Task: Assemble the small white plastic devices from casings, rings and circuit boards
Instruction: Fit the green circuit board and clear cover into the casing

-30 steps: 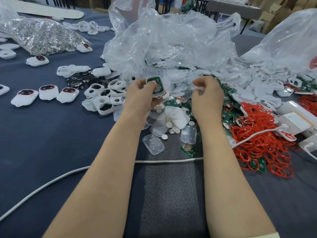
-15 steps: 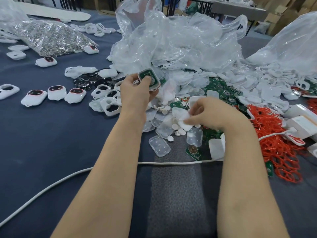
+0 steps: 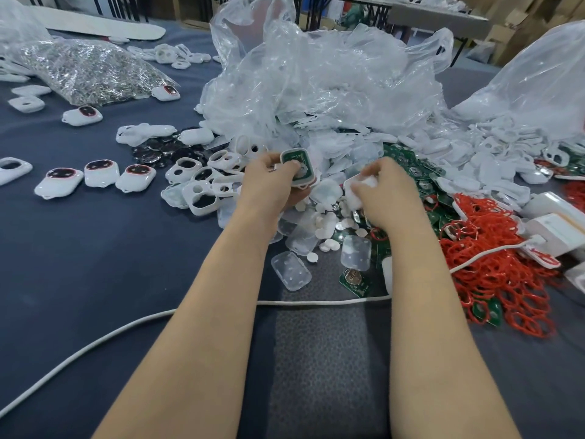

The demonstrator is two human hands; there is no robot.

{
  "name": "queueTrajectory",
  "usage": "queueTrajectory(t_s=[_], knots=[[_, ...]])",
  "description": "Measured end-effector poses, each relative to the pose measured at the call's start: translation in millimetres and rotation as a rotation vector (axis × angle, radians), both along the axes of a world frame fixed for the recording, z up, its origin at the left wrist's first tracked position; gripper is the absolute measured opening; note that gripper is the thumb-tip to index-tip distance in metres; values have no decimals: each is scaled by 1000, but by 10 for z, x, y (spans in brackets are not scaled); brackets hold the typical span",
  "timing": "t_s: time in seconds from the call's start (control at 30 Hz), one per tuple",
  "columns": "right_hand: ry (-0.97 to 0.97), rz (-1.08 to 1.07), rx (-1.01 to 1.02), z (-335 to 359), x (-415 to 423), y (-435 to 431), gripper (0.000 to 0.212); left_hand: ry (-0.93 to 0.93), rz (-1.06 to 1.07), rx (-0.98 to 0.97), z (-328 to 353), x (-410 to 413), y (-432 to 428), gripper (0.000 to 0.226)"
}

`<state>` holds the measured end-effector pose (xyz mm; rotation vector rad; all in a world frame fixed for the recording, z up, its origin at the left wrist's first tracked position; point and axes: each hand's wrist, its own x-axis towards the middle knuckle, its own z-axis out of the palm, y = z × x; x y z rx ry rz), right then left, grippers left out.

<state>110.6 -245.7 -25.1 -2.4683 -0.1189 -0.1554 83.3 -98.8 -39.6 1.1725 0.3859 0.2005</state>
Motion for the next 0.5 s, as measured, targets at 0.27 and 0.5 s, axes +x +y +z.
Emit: queueTrajectory(t_s=[0.27,0.5], knots=[[89,61,773,-2,58,-11,21,25,-45,-22,15,5,-25,10],[217,160,1068,-4,34,61,28,9,-57,16,-7,14,-29,10]])
